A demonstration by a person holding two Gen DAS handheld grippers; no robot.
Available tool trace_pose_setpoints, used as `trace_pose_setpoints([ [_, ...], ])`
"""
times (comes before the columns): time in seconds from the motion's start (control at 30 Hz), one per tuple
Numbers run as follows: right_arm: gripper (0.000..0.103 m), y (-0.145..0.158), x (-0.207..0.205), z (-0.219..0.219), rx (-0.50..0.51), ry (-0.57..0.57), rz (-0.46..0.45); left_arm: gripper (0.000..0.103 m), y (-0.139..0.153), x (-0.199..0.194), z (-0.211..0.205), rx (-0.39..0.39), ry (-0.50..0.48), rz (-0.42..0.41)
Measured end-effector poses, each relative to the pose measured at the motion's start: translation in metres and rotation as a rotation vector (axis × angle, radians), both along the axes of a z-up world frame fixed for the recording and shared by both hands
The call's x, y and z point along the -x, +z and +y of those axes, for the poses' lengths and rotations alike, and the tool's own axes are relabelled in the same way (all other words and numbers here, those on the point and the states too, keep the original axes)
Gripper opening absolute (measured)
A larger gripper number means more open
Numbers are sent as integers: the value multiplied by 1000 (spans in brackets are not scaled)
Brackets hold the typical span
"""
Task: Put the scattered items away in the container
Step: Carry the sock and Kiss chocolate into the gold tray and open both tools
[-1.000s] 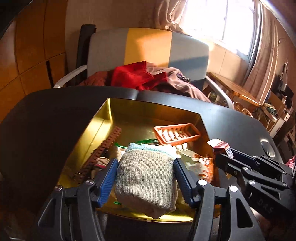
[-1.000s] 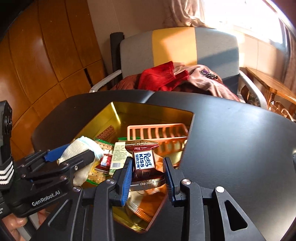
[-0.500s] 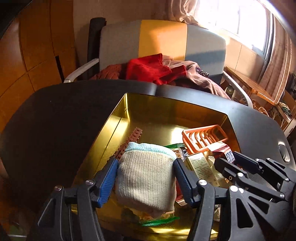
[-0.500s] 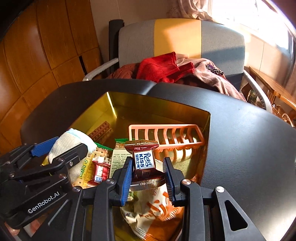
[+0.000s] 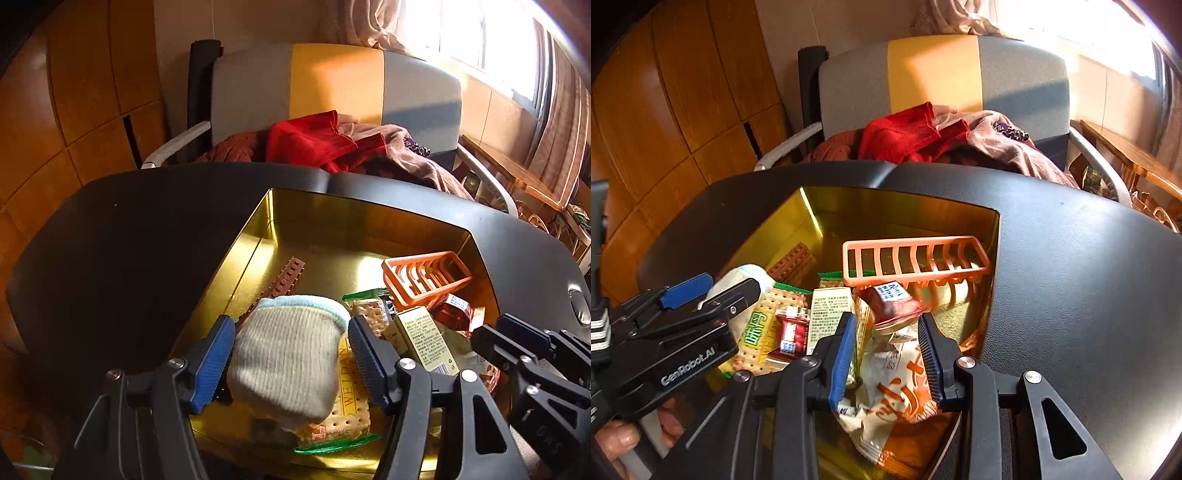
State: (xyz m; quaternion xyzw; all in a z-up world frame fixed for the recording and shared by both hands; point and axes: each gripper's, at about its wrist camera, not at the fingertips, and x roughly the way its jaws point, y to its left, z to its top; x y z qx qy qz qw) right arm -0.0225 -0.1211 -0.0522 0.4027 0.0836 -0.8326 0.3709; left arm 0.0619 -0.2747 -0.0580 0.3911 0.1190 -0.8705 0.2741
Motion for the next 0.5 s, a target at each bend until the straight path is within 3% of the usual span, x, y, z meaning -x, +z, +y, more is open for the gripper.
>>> trace_pose_setpoints([
  [0.23, 37, 16, -14, 25, 55, -44, -7, 66, 11, -20, 6, -5, 14, 36],
  [0.37, 50, 20, -23, 44, 82, -91, -31, 66, 12, -34, 20, 3, 3, 36],
  [0.5, 56, 22, -36, 53, 59, -113, 0, 66, 15, -39, 41, 92, 24, -25],
])
